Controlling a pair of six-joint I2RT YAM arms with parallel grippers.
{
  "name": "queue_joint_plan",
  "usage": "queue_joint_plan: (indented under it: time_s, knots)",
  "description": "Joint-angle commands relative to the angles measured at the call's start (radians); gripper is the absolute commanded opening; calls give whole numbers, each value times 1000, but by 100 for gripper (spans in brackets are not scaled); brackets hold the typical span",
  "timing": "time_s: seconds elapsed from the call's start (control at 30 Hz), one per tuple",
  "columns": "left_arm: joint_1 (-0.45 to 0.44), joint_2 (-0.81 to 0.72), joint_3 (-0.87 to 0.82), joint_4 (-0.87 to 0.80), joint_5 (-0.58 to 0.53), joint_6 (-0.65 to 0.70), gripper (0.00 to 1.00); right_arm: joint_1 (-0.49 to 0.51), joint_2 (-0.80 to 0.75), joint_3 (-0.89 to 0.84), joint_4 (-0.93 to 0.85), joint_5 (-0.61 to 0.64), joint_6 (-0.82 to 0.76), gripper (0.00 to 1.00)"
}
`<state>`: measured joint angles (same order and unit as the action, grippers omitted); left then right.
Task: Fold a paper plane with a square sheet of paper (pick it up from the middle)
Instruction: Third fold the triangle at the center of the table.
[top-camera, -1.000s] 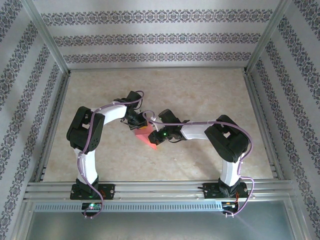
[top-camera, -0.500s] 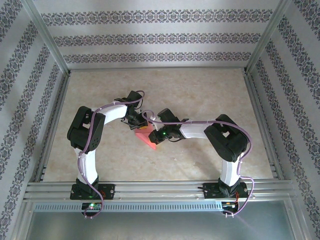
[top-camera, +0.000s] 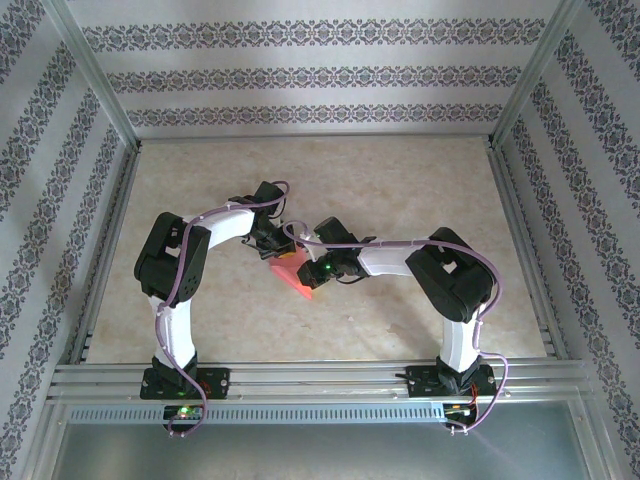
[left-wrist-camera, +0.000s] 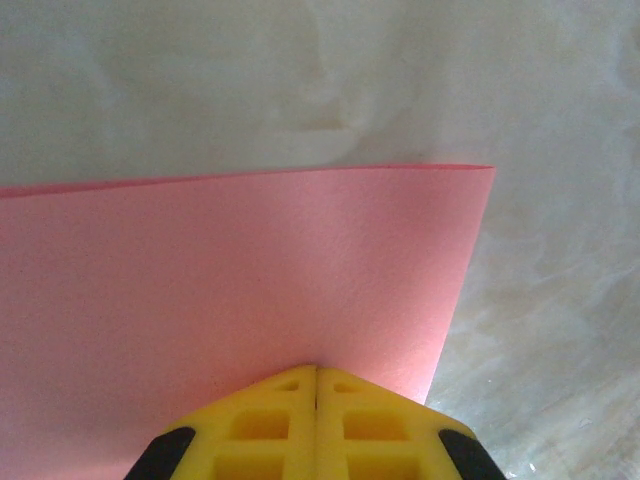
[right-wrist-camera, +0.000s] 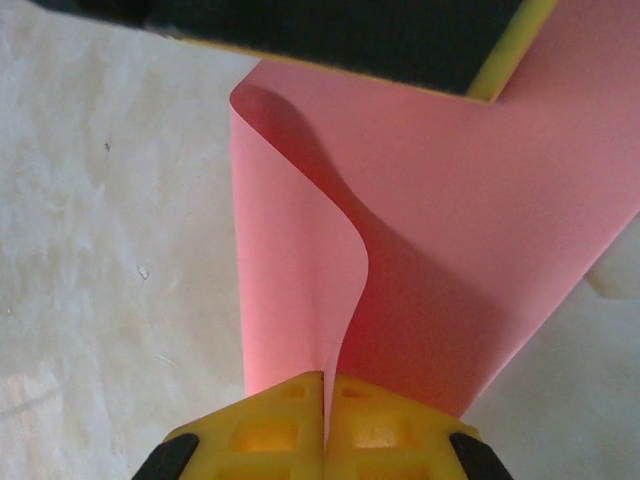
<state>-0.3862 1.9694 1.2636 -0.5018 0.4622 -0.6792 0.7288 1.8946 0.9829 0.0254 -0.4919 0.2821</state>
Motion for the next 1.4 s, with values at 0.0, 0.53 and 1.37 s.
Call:
queue_joint_plan:
  time_s: [0.0,0.53,1.37]
  knots:
    - [-16,19,5,-45,-7,20,3,-1,25,22,-25,21,-18,5]
    - [54,-99,-78,-28,-54,-13,13,-3,35,28,-27,-2,-18,5]
    - [53,-12,-53,-46,-44,21,5,-11,53,65,-70,-14,-49,5]
